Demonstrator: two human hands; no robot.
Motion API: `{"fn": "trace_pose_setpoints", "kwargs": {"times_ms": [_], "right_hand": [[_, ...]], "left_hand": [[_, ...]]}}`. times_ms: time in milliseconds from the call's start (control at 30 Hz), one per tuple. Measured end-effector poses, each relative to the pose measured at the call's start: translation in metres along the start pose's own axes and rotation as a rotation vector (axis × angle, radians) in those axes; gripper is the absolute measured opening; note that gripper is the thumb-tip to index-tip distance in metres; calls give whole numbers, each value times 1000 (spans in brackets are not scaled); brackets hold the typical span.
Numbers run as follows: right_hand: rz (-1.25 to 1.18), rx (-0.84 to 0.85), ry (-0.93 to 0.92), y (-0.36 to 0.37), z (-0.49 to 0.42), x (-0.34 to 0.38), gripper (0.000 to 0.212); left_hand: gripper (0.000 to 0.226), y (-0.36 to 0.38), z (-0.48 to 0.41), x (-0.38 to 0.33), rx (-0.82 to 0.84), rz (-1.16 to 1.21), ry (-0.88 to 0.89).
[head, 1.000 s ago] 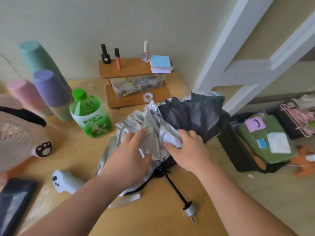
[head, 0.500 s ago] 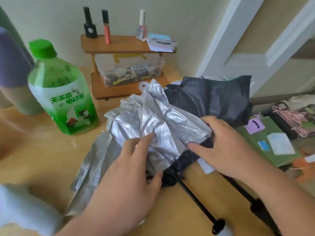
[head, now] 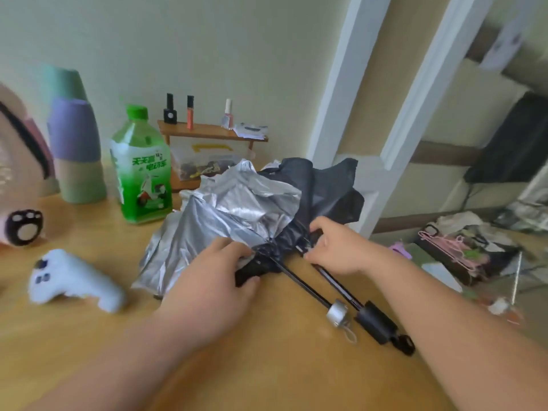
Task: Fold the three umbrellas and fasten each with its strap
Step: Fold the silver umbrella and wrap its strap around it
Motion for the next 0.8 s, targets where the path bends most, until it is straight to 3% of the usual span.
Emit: {"fn": "trace_pose_setpoints", "kwargs": {"times_ms": [100,167,233,400,533,633,800], "right_hand": [[13,-25,12,8,19,1,88],[16,-238,-10,0,31,8,67],[15,-445,-79,-8,46,20,32],[304,-151,-180,42,53,39,9],[11,-208,-139,44,41,46,27],[-315,-280,-169,24,57,66,36],[-912,-144,-209,6,105,113,48]], "left_hand": [[25,-13,18,-18,-94,51,2],[19,-18,32,-26,-133,78,6],[16,-22,43,-28,-174,113,1],[18,-29,51,-17,-302,163,-78],[11,-23,47,-5,-278,288,-266],[20,-20,36,-5,-208,477,-448],[35,-37,-3,-42,-62,995,-564]]}}
Point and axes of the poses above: each hand's wrist, its own z-axis away from the middle knuckle, its own y-axis out of the palm, x = y × z, the point moved 6 cm from there along -z, towards the middle knuckle, and after that the axes turned 14 degrees about -x, right-handed, at the moved point
